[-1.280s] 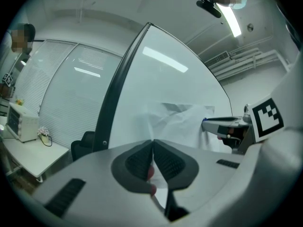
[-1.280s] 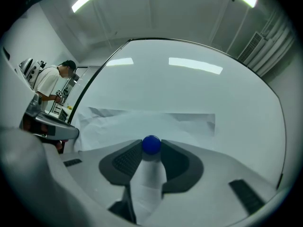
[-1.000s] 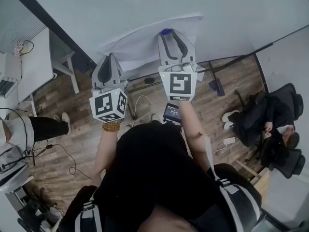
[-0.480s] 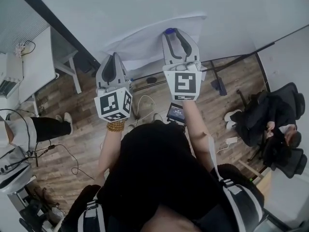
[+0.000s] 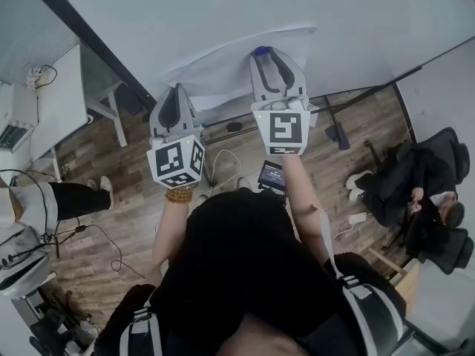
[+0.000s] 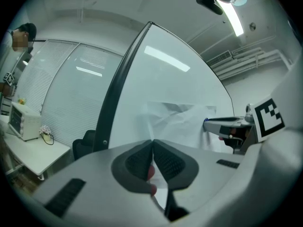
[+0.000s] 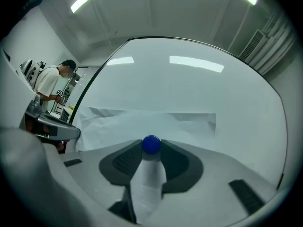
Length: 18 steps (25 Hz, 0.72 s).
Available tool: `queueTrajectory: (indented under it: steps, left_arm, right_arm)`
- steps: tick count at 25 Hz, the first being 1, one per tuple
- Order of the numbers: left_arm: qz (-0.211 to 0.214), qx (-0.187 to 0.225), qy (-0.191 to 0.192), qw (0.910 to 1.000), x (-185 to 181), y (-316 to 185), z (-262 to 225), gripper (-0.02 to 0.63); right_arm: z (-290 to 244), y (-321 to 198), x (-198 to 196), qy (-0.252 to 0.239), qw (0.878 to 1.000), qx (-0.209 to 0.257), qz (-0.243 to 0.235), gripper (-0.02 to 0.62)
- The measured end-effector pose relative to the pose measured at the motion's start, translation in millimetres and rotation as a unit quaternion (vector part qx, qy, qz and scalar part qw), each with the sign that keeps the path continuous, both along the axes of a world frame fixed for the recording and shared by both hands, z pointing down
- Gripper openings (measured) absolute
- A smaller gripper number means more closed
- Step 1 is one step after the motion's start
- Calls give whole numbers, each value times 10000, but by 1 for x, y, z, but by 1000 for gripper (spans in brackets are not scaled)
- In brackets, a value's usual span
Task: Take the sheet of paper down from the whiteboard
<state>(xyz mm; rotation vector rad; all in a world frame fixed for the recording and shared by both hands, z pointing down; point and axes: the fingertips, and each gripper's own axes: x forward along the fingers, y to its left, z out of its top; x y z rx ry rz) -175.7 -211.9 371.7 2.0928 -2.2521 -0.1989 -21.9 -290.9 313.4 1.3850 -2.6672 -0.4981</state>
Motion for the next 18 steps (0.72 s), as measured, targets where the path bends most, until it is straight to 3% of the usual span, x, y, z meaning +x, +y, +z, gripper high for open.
queueTrajectory:
  steps: [18]
  left_arm:
    - [33,-18,73,10000,-4,-3,3,17]
  right_arm:
    - [1,-1,0,-18,10000,-65,-57,121]
